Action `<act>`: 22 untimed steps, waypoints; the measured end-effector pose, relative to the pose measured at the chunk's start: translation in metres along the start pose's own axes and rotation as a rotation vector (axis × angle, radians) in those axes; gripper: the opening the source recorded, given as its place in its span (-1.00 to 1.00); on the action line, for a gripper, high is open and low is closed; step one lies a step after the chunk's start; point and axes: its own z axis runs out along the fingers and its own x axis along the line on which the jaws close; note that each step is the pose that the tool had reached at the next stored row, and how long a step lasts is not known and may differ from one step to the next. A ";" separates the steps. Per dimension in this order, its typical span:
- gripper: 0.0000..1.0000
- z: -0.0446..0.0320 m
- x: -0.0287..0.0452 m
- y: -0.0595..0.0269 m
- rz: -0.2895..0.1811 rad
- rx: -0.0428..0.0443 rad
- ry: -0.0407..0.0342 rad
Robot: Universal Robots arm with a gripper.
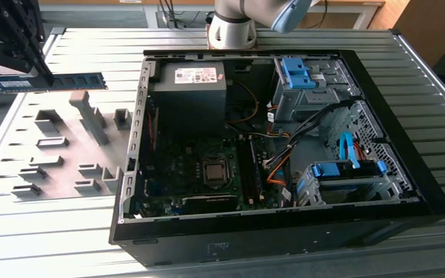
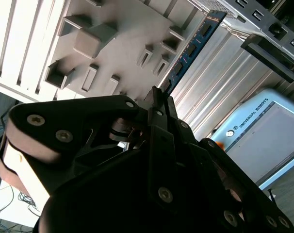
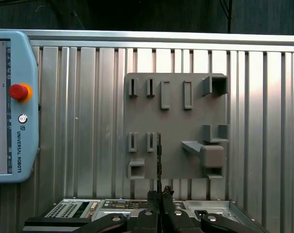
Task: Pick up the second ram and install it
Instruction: 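Pick up the second ram and move it above second insertion slot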
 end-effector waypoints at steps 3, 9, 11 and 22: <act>-0.72 0.0000 0.0000 -0.0022 0.000 0.0000 0.0000; -0.72 -0.0001 0.0000 -0.0065 0.000 0.0000 0.0001; -0.72 -0.0001 0.0000 -0.0081 0.000 0.0000 0.0000; -0.72 -0.0002 0.0000 -0.0157 0.000 -0.0001 0.0000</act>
